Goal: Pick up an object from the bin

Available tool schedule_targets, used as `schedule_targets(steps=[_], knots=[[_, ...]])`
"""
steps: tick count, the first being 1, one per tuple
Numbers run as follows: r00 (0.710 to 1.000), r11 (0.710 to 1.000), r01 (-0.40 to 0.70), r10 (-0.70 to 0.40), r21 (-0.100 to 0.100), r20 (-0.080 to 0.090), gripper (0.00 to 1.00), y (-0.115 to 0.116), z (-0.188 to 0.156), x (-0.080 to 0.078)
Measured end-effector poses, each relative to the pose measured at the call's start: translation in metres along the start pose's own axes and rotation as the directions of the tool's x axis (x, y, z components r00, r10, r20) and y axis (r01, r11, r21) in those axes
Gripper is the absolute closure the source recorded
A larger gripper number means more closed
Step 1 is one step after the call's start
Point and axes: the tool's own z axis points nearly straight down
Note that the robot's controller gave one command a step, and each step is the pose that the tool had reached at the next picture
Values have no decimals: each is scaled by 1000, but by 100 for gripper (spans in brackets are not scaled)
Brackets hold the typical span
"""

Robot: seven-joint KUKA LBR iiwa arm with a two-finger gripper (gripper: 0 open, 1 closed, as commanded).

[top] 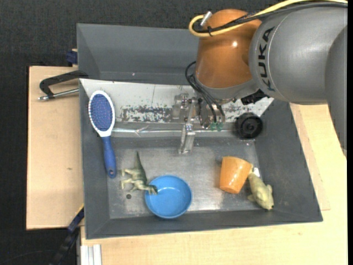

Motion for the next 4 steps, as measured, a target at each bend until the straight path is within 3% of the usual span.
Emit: schedule_targets(steps=[1, 2, 3, 4], knots=[[939, 939, 343, -343, -1, -7, 0, 23, 70, 57], [953, 953, 302, -302, -1, -8, 0, 15, 119, 90], [954, 954, 301, -301, 0, 1, 100, 15, 116, 87], [953, 953, 303, -303, 2, 13, 100, 13, -7, 73]])
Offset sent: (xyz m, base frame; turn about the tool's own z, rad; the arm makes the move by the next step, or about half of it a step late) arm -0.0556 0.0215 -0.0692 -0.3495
